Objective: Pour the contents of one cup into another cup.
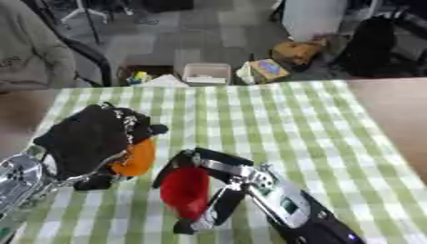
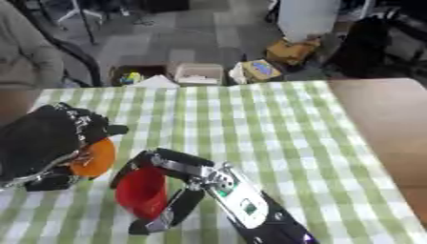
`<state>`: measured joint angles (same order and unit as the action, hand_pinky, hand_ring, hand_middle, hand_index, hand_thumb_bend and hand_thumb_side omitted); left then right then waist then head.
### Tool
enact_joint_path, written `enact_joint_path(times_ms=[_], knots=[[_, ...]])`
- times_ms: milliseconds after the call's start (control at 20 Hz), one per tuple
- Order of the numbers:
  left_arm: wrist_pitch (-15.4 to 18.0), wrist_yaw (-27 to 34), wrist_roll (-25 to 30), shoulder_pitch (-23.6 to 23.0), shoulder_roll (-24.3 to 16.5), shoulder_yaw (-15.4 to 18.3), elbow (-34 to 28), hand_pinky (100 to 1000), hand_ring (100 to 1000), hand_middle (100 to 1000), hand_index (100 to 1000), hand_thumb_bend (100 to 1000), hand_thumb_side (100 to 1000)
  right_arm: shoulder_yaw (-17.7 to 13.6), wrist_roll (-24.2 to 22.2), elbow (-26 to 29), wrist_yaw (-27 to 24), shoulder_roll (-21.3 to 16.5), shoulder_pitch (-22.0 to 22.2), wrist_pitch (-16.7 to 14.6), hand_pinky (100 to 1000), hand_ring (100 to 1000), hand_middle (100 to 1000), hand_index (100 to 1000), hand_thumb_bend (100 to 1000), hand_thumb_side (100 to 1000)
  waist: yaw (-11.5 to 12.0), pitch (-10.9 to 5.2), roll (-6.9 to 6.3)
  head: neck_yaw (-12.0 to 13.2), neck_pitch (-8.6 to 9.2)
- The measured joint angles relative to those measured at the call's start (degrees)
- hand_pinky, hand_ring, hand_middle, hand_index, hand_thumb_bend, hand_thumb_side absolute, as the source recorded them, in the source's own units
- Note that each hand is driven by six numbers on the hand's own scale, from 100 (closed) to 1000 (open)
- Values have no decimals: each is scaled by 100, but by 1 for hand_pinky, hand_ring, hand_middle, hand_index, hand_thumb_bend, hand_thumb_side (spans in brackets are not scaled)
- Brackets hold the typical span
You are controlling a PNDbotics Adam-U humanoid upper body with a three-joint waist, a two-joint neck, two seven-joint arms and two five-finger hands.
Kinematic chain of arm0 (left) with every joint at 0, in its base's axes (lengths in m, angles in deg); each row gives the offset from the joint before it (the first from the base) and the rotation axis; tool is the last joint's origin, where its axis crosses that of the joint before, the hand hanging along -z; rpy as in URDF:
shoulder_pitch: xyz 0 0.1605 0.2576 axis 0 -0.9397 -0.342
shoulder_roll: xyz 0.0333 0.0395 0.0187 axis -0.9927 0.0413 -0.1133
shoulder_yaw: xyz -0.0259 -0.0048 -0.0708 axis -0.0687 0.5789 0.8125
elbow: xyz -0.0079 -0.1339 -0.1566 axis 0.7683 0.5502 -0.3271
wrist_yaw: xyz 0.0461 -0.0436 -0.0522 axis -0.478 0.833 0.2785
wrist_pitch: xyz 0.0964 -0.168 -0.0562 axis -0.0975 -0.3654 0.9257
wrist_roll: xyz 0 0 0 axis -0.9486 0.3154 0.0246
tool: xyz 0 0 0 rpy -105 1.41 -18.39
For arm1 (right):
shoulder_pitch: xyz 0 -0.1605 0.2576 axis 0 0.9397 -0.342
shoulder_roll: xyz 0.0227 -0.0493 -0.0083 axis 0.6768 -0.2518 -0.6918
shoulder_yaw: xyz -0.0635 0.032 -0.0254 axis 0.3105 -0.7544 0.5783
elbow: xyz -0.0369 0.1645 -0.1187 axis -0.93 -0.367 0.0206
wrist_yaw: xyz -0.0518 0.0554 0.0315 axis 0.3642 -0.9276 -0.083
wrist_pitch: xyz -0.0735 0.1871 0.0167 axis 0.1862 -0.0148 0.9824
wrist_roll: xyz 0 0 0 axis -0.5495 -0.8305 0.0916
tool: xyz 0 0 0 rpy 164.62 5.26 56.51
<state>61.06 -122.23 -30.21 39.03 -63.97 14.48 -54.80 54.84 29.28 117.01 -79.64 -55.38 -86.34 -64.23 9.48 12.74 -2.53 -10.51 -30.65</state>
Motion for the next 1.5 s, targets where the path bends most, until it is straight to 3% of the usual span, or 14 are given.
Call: enact_joint_path(times_ms=[700, 1500], knots=[[66, 42, 91, 172, 13, 0, -140, 215, 316, 443, 849, 544, 100, -59, 90, -466, 329, 64, 13, -105, 352, 311, 244, 749, 100, 100, 19, 0, -18, -19, 5], [239, -272, 102, 368, 230, -109, -133, 234, 319, 443, 839, 596, 100, -71, 110, -533, 361, 130, 13, -125, 354, 310, 244, 748, 100, 100, -20, -2, -41, -24, 5]])
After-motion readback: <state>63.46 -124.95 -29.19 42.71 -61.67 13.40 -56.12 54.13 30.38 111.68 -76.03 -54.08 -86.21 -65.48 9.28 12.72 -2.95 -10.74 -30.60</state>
